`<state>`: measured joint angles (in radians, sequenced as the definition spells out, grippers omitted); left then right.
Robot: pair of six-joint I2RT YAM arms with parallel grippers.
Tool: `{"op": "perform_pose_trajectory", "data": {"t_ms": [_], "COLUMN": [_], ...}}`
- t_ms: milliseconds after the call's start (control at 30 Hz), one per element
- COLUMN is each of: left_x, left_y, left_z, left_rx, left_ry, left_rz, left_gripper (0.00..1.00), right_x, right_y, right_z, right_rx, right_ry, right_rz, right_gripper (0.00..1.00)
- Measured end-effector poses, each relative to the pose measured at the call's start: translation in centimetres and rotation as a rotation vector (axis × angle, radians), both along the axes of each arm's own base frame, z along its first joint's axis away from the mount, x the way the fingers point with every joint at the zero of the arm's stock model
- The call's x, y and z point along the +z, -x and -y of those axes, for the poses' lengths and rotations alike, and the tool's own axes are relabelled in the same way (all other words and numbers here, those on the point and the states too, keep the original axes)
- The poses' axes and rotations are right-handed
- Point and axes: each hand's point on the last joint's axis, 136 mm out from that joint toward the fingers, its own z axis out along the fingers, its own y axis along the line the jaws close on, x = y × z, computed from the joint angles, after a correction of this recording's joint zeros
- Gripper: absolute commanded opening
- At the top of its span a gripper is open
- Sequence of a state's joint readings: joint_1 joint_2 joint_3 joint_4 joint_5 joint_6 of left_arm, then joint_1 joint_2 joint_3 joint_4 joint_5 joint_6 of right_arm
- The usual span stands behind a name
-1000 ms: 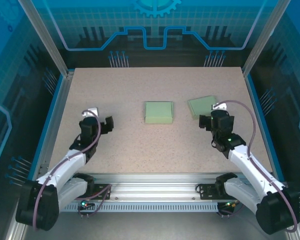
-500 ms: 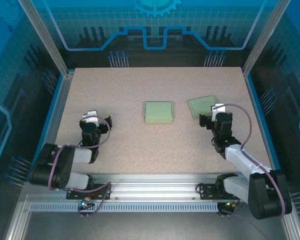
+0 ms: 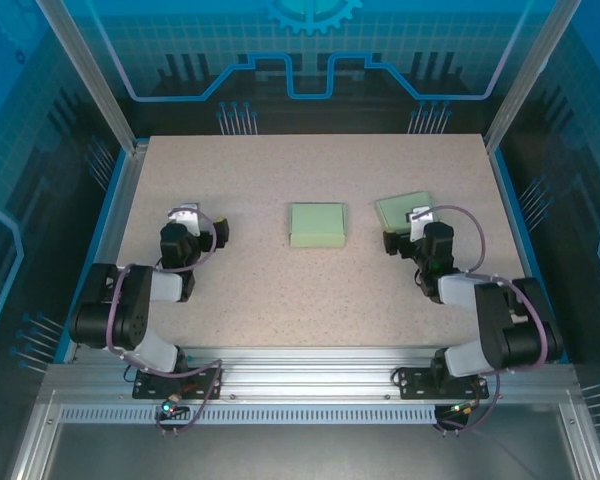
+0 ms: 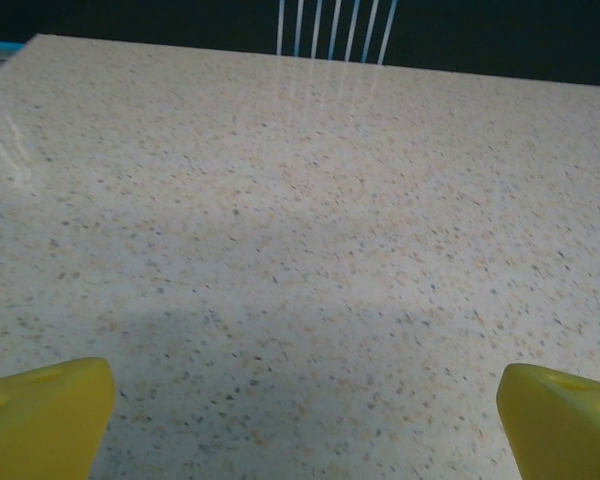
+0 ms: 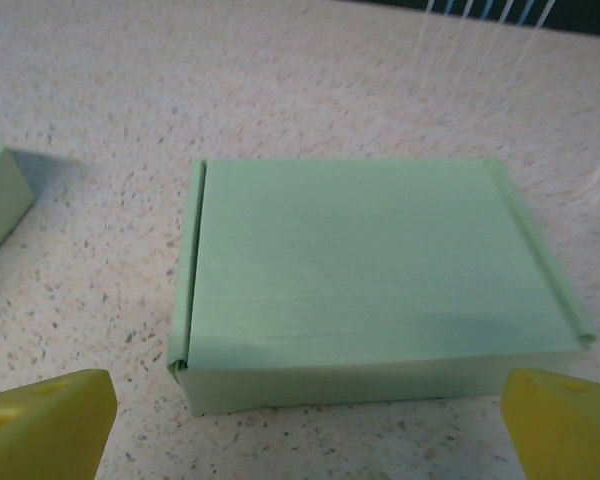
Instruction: Fold the paper box
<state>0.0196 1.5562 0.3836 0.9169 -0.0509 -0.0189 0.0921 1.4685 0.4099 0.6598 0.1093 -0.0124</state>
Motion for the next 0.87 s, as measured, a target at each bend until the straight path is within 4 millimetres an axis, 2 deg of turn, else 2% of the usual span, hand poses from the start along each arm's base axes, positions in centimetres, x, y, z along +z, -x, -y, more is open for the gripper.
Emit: {"op": "perform_pose_trajectory", "data": {"t_ms": [100,333,867], "left_x": [-0.1,-0.4,-0.4], "left_y": [0.1,0.1,0.2], "left_z": [0.2,0.5,0.7], "left_rx": [-0.013,-0.029,-0.037], "left_ry": [0.005,0.010,0.009], "left_rz": [-0.006,-0.016,-0.016], "left_gripper": [0.99,0.99,0.99], "right_x": [-0.9,0.2,0.4], "right_y": [-0.1,-0.7,-0.9], "right_z": [0.8,0.7,0.7], "right_rx": [-0.003,0.006,0.007], "right_ry": [-0.025,-0.034,-0.034], "right_rz": [-0.024,0.016,0.028], "right_gripper": [1.00,1.00,1.00]}}
